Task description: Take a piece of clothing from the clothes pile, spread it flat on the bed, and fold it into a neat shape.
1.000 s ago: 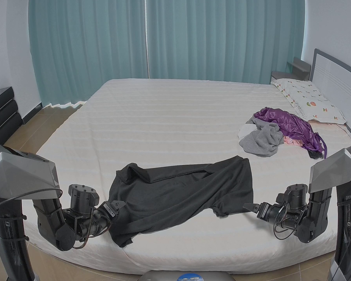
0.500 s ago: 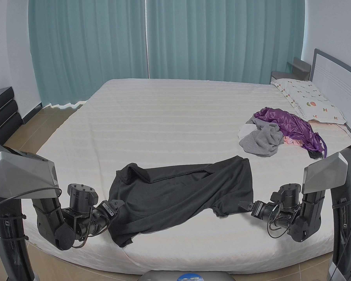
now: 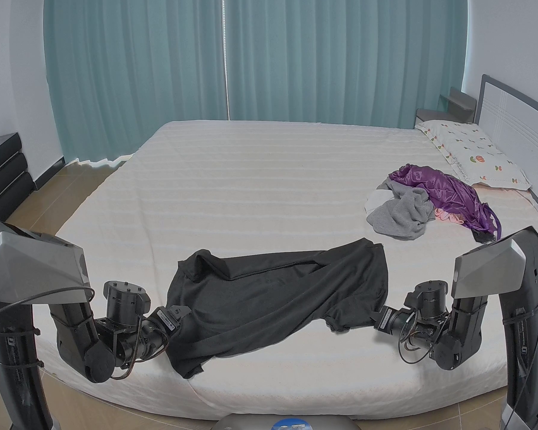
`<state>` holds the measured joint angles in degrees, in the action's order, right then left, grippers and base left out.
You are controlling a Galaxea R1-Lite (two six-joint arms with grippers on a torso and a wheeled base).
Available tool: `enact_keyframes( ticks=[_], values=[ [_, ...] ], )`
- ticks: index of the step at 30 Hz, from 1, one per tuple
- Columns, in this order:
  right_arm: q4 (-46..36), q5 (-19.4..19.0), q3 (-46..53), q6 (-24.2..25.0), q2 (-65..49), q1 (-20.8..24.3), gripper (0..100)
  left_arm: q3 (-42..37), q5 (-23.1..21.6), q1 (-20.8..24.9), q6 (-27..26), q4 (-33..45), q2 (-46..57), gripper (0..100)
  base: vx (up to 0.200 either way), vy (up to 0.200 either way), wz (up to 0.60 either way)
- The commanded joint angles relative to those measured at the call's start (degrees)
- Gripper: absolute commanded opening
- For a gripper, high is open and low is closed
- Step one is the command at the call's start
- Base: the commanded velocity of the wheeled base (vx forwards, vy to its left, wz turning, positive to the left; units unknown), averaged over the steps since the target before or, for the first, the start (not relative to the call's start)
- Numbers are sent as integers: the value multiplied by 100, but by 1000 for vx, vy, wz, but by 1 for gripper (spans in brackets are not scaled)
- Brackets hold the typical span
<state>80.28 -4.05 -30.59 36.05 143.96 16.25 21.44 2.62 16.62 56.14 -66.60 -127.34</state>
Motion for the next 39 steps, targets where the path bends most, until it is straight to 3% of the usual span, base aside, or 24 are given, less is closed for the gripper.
enact_keyframes(
  ticks=[1,7,12,14,15,23,39],
  values=[
    [32,-61,396,25,-421,-140,0,-9,2,0,2,-2,-1,100,0,0,0],
    [41,-518,1125,526,-1133,-219,0,-17,2,8,-6,-2,25,100,0,0,0],
    [155,-949,1731,535,-1581,-412,0,-26,2,26,-6,6,34,100,0,0,0],
    [155,-949,1731,535,-1581,-412,0,-26,2,26,-6,6,34,100,0,0,0],
    [252,-1239,2083,535,-1819,-553,0,-44,2,35,-6,6,34,100,0,0,0],
    [278,-1872,2681,535,-2381,-834,0,-96,2,61,-85,6,43,100,0,0,0],
    [278,-1977,3050,465,-2214,-983,0,-518,2,140,-1000,15,-19,100,0,0,0]
  ],
)
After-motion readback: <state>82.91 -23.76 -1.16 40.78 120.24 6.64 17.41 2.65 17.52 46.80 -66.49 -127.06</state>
